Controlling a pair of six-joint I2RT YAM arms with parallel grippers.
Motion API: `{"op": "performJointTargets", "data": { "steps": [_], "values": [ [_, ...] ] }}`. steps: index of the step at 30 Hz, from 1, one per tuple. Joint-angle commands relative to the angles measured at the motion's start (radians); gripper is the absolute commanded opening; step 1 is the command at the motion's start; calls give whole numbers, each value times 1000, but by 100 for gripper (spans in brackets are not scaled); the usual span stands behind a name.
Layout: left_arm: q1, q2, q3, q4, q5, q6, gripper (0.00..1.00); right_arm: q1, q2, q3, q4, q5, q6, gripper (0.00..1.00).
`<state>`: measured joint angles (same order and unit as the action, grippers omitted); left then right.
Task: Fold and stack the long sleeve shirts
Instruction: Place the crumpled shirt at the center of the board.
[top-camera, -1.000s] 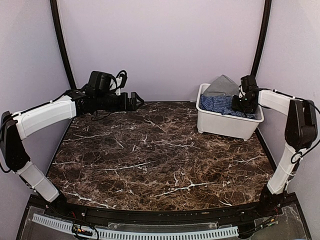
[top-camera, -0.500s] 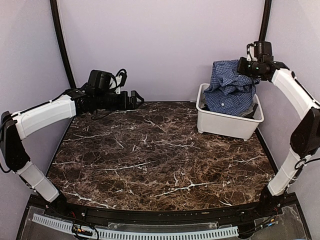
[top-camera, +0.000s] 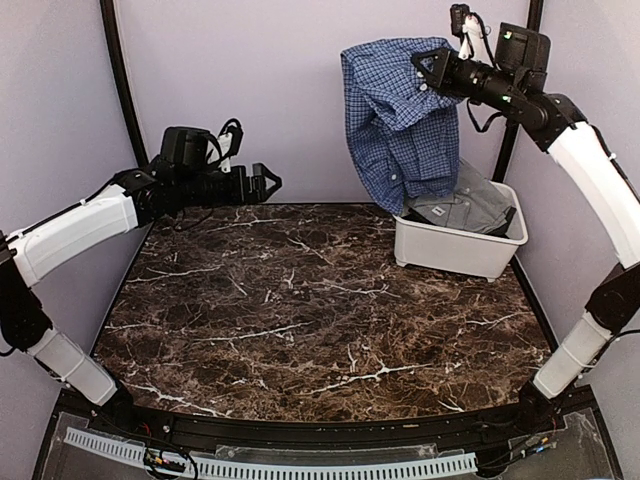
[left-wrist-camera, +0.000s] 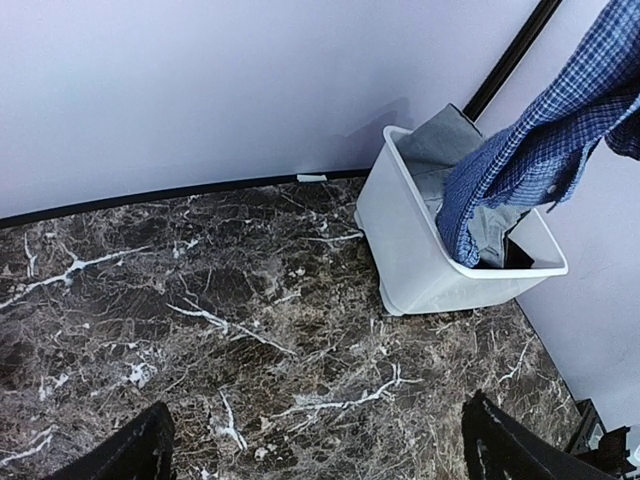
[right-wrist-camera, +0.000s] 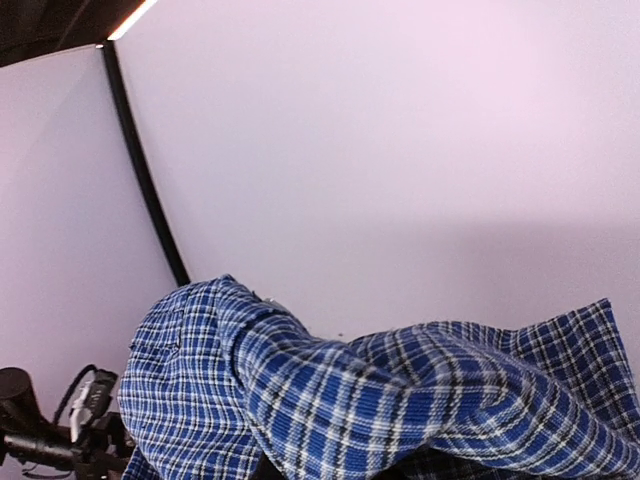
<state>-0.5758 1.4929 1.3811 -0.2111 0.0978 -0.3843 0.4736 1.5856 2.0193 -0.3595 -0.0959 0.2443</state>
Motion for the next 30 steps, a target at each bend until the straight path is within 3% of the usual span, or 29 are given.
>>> {"op": "performJointTargets", "data": {
  "steps": [1, 5, 11, 12, 16, 18, 20, 30],
  "values": [
    [1, -80, 33, 13, -47, 18, 99, 118, -18, 69, 151, -69, -29, 0],
    [1, -123, 20, 17, -104, 14, 99, 190, -22, 24, 172, -76, -14, 0],
    [1, -184, -24, 11, -271, -7, 99, 217, -49, -341, 192, -124, 40, 0],
    [1, -189, -37, 12, -292, -9, 99, 225, -56, -408, 191, -136, 47, 7],
    [1, -188, -58, 7, -287, -6, 99, 242, -90, -615, 160, -120, 58, 64],
    [2, -172, -59, 3, -267, -4, 99, 242, -116, -669, 130, -61, 63, 84],
    [2, -154, -59, 1, -243, -7, 99, 239, -134, -696, 92, 37, 62, 93],
    [2, -48, -82, 60, -33, -51, 99, 166, 9, -707, 132, 72, 144, 92]
  ]
}}
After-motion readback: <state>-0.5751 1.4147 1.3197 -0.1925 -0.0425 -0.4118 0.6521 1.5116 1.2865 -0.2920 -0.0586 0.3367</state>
